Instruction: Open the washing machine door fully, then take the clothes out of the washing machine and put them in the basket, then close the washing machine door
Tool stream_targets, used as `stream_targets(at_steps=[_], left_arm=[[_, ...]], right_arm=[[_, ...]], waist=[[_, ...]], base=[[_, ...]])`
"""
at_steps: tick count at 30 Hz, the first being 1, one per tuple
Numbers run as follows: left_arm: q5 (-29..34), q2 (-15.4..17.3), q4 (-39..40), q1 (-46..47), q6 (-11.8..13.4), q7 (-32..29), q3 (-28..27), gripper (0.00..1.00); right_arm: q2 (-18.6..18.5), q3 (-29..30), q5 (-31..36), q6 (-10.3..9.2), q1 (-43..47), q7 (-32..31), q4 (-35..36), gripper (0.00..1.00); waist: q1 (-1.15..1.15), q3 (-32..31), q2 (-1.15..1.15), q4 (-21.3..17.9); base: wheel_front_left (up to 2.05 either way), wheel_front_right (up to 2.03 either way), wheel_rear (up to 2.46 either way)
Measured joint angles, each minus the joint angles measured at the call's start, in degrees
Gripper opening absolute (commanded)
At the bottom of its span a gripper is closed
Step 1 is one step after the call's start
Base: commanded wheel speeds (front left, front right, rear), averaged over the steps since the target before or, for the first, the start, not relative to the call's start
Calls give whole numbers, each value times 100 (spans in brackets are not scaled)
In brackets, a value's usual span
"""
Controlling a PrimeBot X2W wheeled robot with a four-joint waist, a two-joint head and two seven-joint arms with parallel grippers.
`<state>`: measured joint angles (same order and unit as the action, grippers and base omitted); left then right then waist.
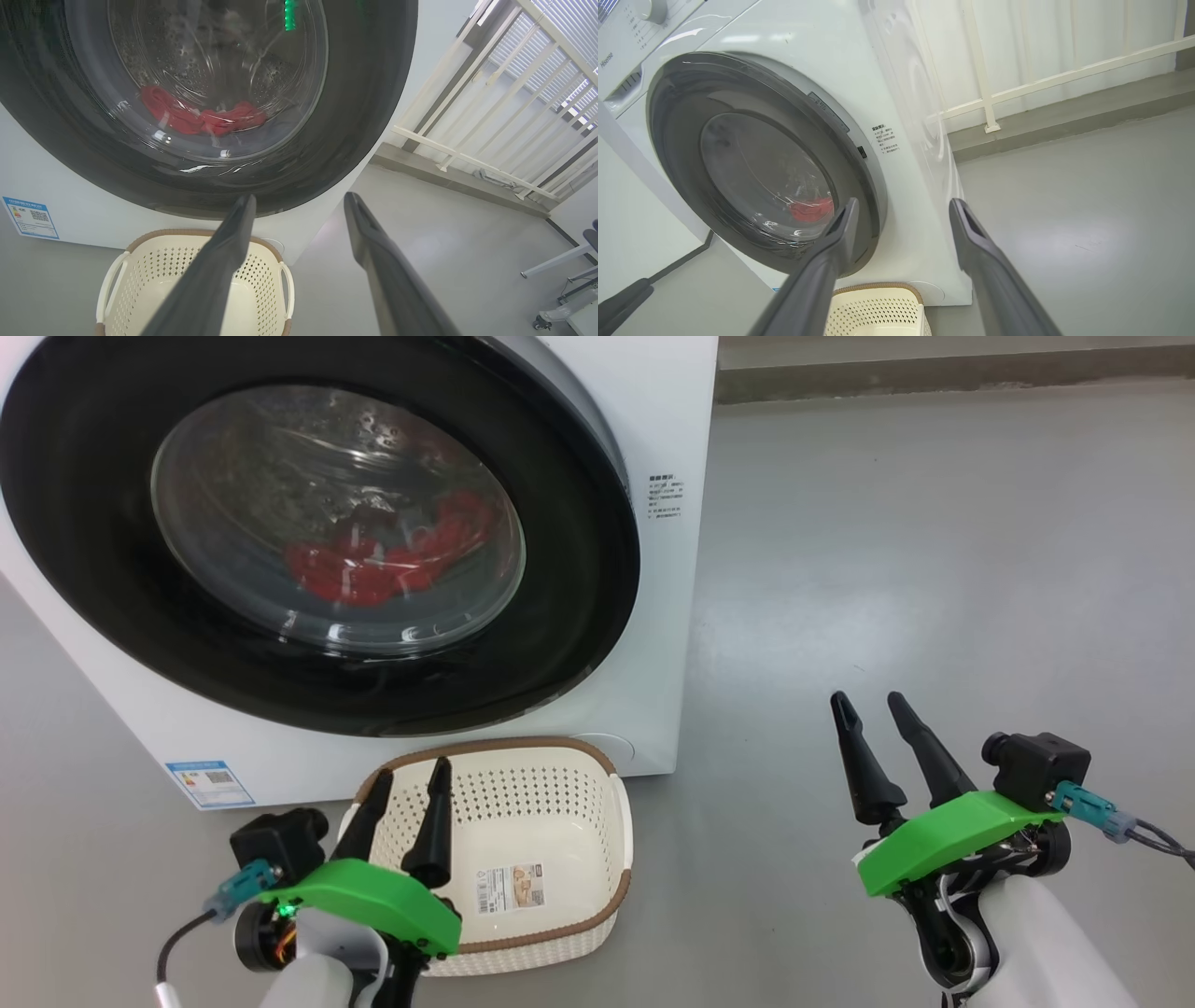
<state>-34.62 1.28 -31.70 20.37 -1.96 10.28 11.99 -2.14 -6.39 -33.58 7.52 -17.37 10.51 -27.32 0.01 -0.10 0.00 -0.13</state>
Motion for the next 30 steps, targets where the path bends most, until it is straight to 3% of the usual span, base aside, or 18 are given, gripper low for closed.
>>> stream_targets(at_steps=[30], left_arm=[[1194,12,-368,538,152,402,280,100]], right_arm=[[-92,-365,1199,0,-554,383,-558,100]], waist=[[-1,-86,0,49]], base=[[0,0,0]])
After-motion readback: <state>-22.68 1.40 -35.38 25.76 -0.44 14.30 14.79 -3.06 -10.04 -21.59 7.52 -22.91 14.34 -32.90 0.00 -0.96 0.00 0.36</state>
